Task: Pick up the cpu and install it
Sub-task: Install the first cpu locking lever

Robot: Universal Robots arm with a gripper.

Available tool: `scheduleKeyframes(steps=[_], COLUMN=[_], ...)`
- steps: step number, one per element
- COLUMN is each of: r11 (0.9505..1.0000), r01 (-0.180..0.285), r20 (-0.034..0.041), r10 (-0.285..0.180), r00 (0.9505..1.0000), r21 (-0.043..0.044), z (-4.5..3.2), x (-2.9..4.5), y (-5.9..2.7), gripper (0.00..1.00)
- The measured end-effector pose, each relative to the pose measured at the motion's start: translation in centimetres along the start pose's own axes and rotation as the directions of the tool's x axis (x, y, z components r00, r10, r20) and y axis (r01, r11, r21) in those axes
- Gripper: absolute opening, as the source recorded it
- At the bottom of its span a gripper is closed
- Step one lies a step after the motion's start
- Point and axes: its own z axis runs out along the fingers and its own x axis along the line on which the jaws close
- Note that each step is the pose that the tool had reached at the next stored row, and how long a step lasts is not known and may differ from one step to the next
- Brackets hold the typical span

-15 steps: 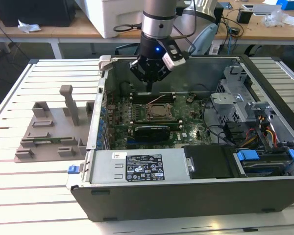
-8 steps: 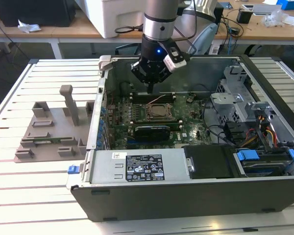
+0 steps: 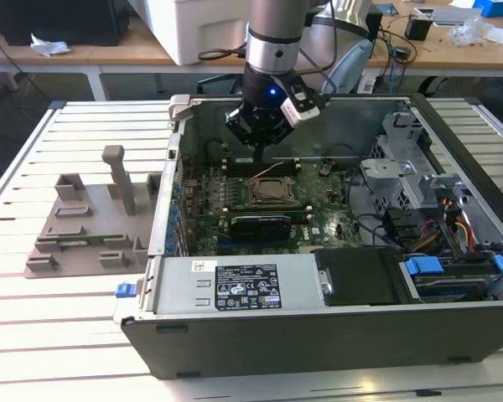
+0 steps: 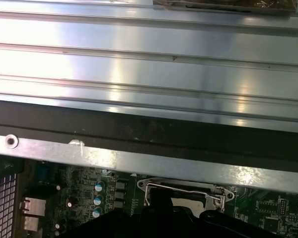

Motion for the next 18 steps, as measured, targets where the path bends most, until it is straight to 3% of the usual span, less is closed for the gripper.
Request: scheduleKeyframes(steps=[18], r11=[1.0000], r01=[0.000], r20=[0.0000], r10=[0.000], r00=[1.0000], r21=[0.0000], z=[1.10], x=[-0.26], y=[-0.01], gripper=[0.11])
